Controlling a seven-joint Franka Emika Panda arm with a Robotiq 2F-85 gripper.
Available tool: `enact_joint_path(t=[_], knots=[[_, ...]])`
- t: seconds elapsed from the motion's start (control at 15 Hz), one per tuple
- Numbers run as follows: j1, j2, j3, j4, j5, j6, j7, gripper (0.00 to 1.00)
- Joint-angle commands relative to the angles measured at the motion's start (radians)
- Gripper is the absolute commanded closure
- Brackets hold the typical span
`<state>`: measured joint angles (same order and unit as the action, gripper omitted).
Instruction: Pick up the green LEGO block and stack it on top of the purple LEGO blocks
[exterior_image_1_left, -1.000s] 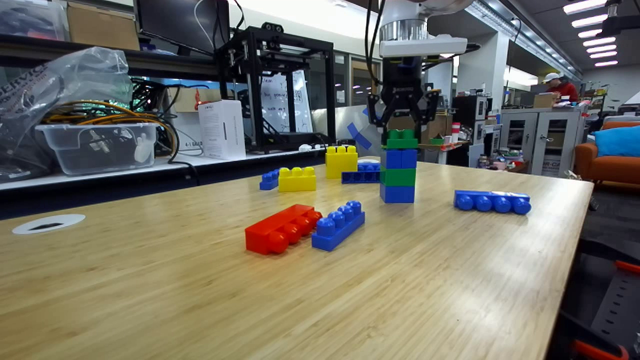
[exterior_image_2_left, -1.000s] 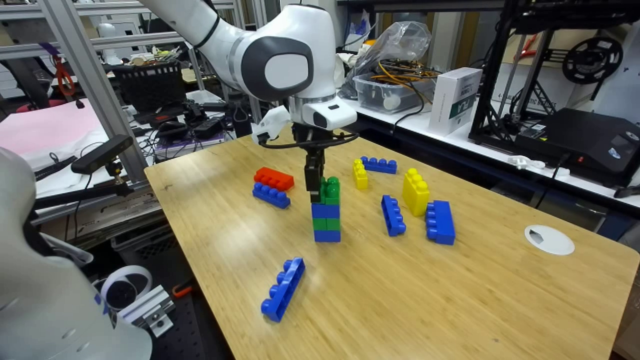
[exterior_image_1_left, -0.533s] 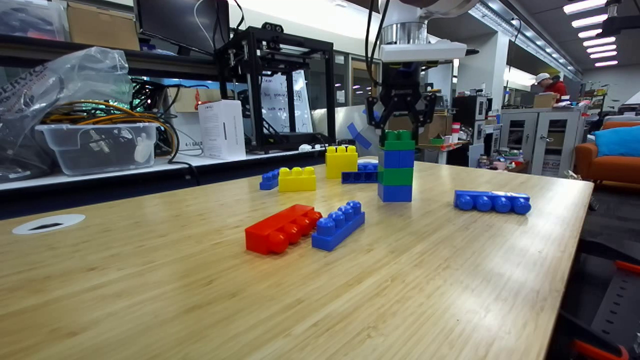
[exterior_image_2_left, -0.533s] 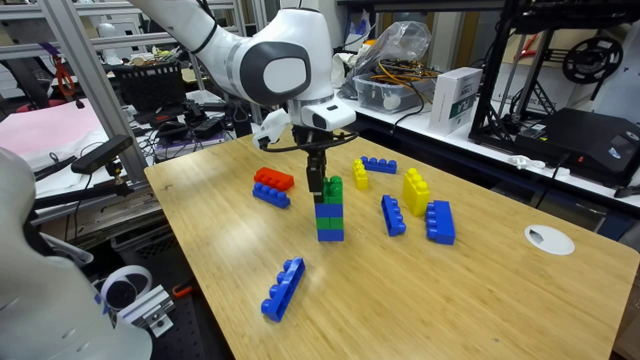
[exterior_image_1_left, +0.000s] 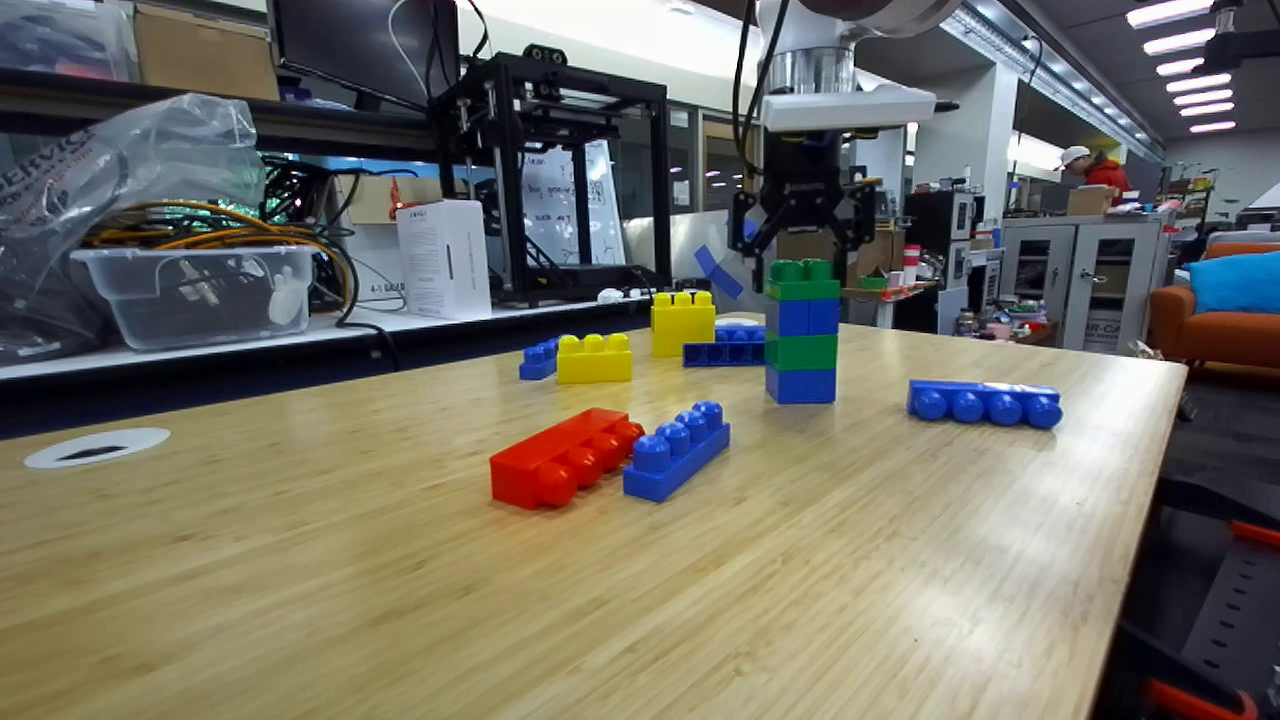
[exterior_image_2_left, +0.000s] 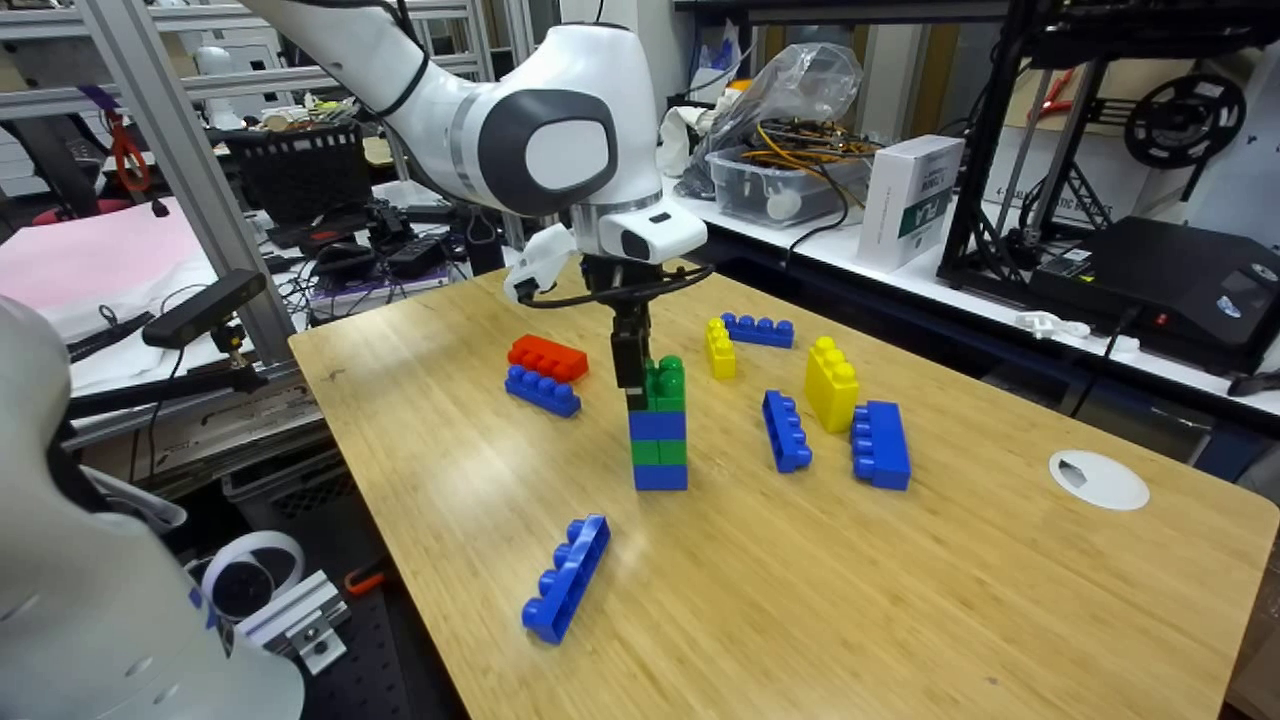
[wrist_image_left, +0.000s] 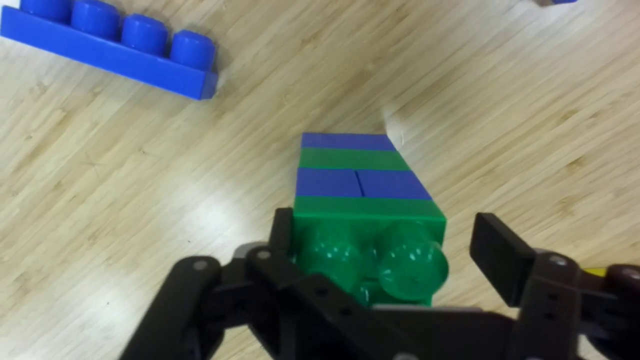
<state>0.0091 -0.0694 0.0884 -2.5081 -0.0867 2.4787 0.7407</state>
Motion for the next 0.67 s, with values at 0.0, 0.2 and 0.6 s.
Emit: enact_joint_path(t=[0.0,0.2,0.6], knots=[[0.008,-0.037,0.002,-0.013,-0.043,-0.013,0.012,0.00],[0.011,-0.072,0.010,-0.012,-0.076,-0.021,0.013,0.00],[0.002,-0.166,0.033,-0.012,-0.118,-0.057,-0.007,0.00]])
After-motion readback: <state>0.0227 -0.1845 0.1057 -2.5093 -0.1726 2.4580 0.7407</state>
